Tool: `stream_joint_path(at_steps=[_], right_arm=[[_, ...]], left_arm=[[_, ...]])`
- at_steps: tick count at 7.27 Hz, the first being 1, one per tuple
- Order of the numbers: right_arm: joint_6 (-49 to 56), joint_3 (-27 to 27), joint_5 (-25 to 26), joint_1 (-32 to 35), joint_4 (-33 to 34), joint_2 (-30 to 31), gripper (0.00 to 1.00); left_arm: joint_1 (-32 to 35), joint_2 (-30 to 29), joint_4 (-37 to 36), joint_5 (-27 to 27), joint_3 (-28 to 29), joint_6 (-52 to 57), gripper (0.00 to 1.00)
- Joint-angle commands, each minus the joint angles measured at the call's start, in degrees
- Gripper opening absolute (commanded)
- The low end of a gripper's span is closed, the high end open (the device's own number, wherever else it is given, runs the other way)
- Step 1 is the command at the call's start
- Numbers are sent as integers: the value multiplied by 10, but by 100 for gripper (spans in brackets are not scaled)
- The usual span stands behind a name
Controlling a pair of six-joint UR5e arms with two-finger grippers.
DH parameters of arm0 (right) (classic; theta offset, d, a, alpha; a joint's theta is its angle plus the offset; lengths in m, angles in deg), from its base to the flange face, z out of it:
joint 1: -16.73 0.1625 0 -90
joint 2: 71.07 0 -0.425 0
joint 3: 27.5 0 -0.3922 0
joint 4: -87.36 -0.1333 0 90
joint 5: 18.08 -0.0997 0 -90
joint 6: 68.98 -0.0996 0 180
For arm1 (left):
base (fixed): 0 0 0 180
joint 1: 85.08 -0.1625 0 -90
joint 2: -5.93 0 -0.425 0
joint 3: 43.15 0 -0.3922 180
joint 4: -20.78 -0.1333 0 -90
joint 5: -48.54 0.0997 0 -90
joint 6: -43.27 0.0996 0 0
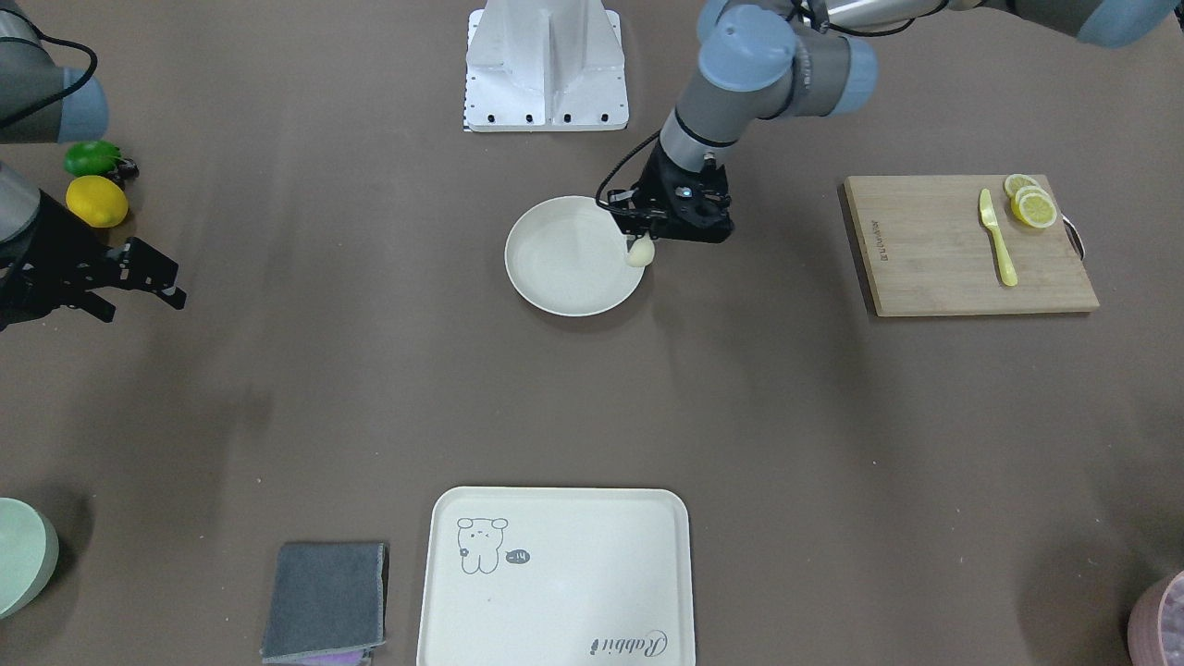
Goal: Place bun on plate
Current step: 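Carry the pale bun over the plate with the left gripper while the right arm retracts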
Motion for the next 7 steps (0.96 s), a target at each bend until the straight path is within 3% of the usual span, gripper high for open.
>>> stream_joint_path(at_steps=[1,4,5,7], right_arm=[[49,4,-3,18,-1,28,100],[49,2,-1,19,-2,31,100],[49,1,-1,19,-2,34,100],[49,4,-1,19,-2,36,100]], left_arm=[[-24,-70,-11,27,63,-7,20],[-47,-63,-2,59,88,-6,28],[-49,-62,3,60,88,-7,37],[-64,-62,3,77,88,-7,39]])
